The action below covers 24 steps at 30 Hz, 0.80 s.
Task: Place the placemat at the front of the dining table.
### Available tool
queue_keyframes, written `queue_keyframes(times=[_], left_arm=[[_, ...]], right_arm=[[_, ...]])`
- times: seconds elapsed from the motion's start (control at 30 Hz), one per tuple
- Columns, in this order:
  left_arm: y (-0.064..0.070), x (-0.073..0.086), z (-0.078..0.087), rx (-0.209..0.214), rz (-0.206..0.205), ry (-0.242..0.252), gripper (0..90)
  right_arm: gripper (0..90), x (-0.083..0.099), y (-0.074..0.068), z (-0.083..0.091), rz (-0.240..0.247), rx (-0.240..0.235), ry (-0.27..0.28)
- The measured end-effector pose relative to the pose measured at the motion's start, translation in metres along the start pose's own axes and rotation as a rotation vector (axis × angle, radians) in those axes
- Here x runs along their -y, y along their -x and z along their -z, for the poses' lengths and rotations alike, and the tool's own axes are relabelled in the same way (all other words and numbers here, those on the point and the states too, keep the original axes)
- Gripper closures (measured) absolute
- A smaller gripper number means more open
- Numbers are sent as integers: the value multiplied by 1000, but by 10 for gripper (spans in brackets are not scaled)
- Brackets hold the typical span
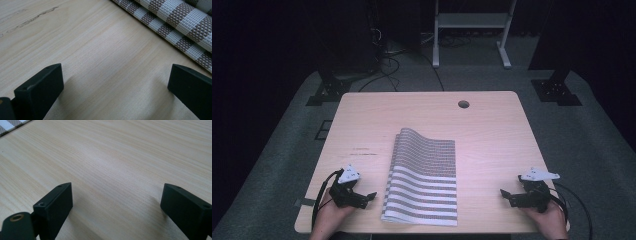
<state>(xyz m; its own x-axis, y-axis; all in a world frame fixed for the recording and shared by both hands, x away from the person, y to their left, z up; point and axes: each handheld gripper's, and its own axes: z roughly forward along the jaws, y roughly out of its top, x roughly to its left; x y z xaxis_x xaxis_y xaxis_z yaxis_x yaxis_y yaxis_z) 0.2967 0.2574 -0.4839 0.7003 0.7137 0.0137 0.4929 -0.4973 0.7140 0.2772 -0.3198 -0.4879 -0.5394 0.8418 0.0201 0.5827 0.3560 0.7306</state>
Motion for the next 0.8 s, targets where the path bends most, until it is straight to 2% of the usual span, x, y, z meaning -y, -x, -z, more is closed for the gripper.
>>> queue_keyframes(times=[0.37,0.43,0.53,0.63,0.8], left_arm=[[1,0,0,1,-1,0,0],[1,1,1,5,-6,-2,0],[3,2,2,10,-10,-1,0],[2,1,2,12,-13,-1,0],[3,2,2,14,-16,-2,0]], right_arm=[[98,-1,0,2,5,8,-17],[98,-3,-1,2,1,-1,-30],[98,-9,-7,4,17,1,-14],[98,-14,-13,4,35,-10,0],[98,-25,-24,1,43,-65,25]])
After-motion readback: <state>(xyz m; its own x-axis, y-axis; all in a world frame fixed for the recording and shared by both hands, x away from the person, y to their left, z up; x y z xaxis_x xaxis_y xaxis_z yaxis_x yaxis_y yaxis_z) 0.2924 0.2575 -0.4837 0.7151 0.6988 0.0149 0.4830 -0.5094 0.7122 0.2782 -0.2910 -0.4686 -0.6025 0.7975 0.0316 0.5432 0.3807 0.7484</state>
